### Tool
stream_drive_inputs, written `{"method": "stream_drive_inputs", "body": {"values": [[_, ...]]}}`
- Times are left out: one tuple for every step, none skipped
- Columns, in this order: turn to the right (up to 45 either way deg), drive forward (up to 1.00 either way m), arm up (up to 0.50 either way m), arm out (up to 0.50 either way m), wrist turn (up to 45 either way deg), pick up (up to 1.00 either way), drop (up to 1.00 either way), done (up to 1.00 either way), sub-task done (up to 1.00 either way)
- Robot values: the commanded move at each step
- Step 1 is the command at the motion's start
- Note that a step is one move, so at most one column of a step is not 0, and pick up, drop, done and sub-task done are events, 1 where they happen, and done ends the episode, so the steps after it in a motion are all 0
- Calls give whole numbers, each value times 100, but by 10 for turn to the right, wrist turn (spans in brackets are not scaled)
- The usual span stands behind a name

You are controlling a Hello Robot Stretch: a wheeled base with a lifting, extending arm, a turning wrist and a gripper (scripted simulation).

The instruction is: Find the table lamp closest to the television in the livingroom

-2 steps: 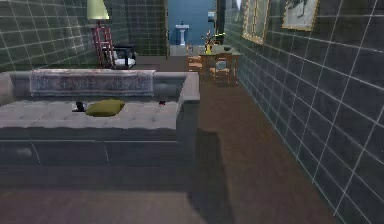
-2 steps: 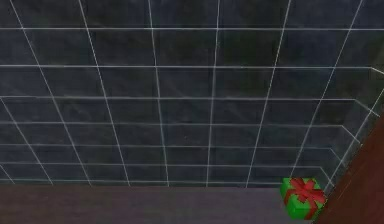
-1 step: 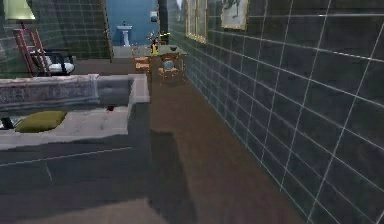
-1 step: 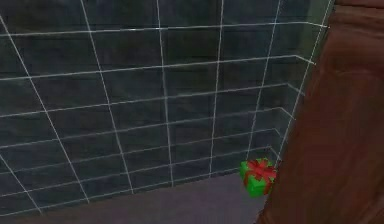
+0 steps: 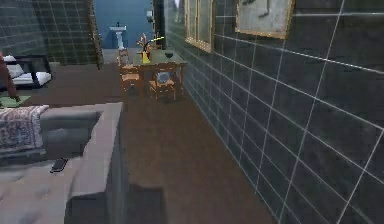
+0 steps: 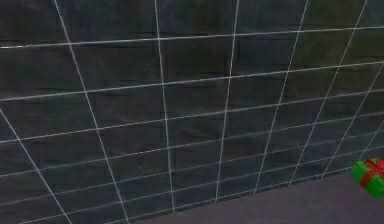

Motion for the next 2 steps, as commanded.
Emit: {"method": "stream_drive_inputs", "body": {"values": [[30, 0, 0, 0, 0, 0, 0, 0, 0], [0, 70, 0, 0, 0, 0, 0, 0, 0]]}}
